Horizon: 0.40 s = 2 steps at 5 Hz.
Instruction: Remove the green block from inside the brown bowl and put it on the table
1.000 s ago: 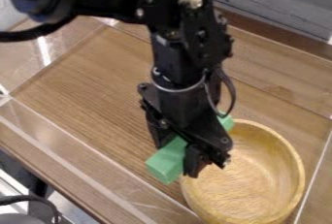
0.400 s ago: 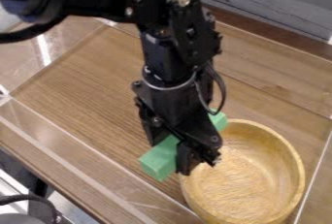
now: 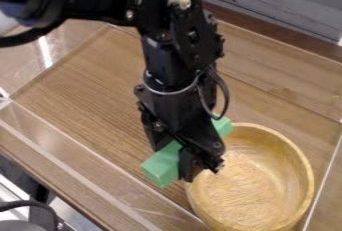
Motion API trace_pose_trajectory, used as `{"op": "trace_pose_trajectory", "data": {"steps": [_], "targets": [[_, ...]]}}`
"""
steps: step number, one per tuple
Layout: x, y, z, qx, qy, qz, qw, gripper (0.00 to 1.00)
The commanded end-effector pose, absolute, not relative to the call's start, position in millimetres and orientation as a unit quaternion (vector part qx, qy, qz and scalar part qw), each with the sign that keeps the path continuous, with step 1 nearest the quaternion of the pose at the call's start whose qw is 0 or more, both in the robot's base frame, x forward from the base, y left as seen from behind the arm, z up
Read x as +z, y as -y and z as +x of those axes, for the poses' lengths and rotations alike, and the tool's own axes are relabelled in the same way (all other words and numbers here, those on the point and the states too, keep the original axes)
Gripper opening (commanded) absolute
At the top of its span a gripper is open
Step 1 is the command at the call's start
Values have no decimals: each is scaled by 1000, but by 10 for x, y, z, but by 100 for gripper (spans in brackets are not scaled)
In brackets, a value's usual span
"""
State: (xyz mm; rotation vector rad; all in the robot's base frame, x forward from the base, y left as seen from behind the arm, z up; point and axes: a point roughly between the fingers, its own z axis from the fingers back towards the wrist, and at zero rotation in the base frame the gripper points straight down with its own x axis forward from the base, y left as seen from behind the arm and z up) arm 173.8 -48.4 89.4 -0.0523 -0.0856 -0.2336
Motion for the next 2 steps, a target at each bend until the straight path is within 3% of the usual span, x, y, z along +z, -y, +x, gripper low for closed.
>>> {"op": "trace_pose_trajectory", "data": {"steps": [1,2], "targets": [[962,467,1784,-112,63,-29,991,0],[960,460,1785,-114,65,-29,991,0]]}}
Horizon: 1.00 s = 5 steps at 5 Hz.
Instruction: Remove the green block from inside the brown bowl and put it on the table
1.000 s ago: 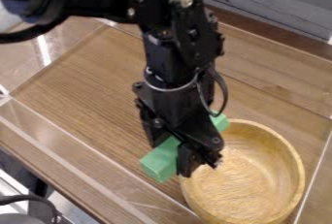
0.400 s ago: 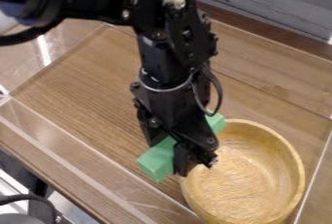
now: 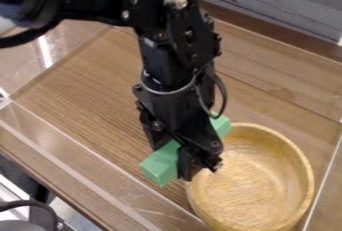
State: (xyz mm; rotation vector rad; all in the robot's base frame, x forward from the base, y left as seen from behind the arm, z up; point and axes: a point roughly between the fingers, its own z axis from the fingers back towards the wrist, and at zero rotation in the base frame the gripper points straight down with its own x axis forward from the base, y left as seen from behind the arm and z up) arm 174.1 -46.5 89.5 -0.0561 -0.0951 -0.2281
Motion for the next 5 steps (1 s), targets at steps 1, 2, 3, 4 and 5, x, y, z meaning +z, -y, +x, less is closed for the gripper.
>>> {"op": "trace_pose_trajectory", "data": {"steps": [1,2,3,4,5], "targets": [[957,455,1787,-114,67,-30,991,0],[956,447,1791,-115,69,-30,991,0],[958,441,1797,-115,71,-31,990,0],[960,435,1804,-115,72,-31,990,0],[959,430,1811,-115,74,-32,990,0]]}}
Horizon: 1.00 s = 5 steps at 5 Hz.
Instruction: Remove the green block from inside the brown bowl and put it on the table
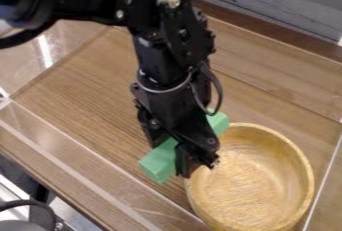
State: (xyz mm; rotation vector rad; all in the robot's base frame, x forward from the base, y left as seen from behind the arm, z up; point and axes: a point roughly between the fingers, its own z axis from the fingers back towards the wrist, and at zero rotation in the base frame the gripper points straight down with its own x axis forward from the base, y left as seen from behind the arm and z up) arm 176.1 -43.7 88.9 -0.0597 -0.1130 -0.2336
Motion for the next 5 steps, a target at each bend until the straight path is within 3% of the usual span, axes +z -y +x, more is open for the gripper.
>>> {"op": "trace_pose_trajectory", "data": {"steps": [1,5], "targets": [[958,425,1817,-115,76,-32,990,0],[951,403,1841,-116,83,-35,989,0]]}}
